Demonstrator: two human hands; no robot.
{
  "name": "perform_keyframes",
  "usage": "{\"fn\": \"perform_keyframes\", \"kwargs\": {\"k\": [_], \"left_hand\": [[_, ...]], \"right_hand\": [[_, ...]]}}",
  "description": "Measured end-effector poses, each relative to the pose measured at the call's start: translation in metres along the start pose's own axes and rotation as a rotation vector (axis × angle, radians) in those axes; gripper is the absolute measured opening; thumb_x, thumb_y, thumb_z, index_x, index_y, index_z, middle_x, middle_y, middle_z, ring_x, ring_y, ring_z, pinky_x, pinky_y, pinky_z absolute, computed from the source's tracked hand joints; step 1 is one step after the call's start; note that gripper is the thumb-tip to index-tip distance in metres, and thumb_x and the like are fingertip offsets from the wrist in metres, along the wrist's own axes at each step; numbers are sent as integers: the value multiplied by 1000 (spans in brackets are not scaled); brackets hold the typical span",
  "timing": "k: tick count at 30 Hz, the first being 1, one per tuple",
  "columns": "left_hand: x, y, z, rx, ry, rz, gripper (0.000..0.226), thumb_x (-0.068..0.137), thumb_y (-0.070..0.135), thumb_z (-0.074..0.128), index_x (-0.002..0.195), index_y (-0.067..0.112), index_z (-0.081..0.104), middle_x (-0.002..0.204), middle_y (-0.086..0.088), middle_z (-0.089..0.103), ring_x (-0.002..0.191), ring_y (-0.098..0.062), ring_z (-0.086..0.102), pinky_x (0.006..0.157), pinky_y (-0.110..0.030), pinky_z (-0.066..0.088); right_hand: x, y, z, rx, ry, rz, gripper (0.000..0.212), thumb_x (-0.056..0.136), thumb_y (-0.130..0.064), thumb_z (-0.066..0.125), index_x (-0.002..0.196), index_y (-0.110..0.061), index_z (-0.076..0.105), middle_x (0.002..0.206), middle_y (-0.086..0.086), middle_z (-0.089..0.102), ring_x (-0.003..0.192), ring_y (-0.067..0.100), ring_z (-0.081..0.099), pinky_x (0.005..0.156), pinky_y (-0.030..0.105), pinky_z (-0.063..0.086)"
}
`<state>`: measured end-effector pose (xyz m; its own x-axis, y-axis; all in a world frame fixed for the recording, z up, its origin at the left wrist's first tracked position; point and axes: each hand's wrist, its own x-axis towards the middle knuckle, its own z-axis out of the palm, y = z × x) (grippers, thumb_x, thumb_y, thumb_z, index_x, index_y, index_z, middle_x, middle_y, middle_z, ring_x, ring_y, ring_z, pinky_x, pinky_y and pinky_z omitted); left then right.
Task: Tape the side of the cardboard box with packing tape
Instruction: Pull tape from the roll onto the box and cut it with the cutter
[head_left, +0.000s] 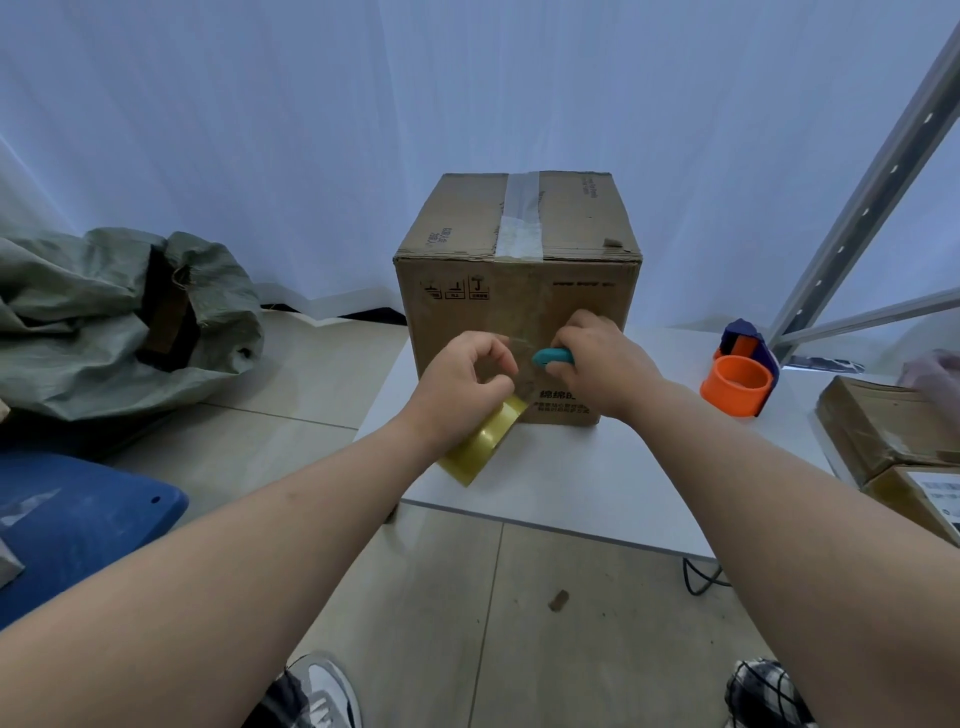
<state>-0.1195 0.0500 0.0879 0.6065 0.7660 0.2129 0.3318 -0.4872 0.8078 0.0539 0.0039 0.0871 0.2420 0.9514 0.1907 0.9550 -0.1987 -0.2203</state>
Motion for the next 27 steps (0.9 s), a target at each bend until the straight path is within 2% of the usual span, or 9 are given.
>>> {"fn": "perform_keyframes", "kwargs": {"k": [5,9,13,15,17,20,22,24,27], "left_hand": [[-6,1,-1,40,-129,-52,9,88,7,57,92,16,59,100,-2,60,90,-17,56,70,-16,44],[-5,8,17,-38,-298,-180,8,91,14,59,96,19,59,99,-1,60,92,-15,57,73,-20,47],[2,28,45,-136,-436,-224,21,90,11,59,110,16,56,101,0,60,90,-12,57,76,-22,49],[8,41,63,-99,-478,-194,28,90,10,57,116,18,53,110,-2,59,97,-16,56,84,-29,49],[16,52,84,17,-506,-120,35,90,11,56,123,21,48,121,-3,52,99,-18,53,90,-33,48],[26,57,117,210,-553,12,50,91,9,56,134,26,37,135,-5,36,105,-22,52,91,-35,48],[31,53,138,320,-599,87,59,90,6,55,138,29,31,137,-7,31,112,-28,53,90,-35,50],[35,47,151,420,-616,162,64,88,3,54,139,32,27,133,-7,35,104,-30,57,86,-39,55],[45,42,175,515,-619,235,68,88,1,54,139,36,25,127,-8,44,93,-30,60,81,-45,56]], "right_hand": [[-4,-1,-5,61,-30,45,22,91,-28,55,107,-13,58,105,5,54,87,17,49,81,34,50],[-14,14,-8,75,-94,97,20,92,-25,54,107,-13,57,105,6,58,87,19,53,79,34,50],[-30,45,-13,94,-109,230,25,92,-16,52,116,-9,56,114,13,61,89,21,53,80,31,45],[-40,62,-17,117,-106,316,34,92,-11,52,126,-10,52,123,14,59,102,25,56,84,32,46],[-51,81,-20,148,-92,410,38,90,-9,54,128,-13,51,126,12,57,108,27,56,81,31,46],[-67,109,-18,197,-100,524,24,89,-14,59,113,-12,58,112,9,62,95,24,58,81,35,51],[-80,126,-16,236,-132,587,24,88,-23,63,107,-8,59,99,7,60,87,22,56,75,33,47],[-88,135,-15,237,-152,631,30,86,-29,65,106,-7,60,94,7,56,84,22,54,72,31,41],[-94,153,-9,236,-158,691,28,87,-25,64,107,-7,61,100,12,62,85,23,55,72,32,44]]}}
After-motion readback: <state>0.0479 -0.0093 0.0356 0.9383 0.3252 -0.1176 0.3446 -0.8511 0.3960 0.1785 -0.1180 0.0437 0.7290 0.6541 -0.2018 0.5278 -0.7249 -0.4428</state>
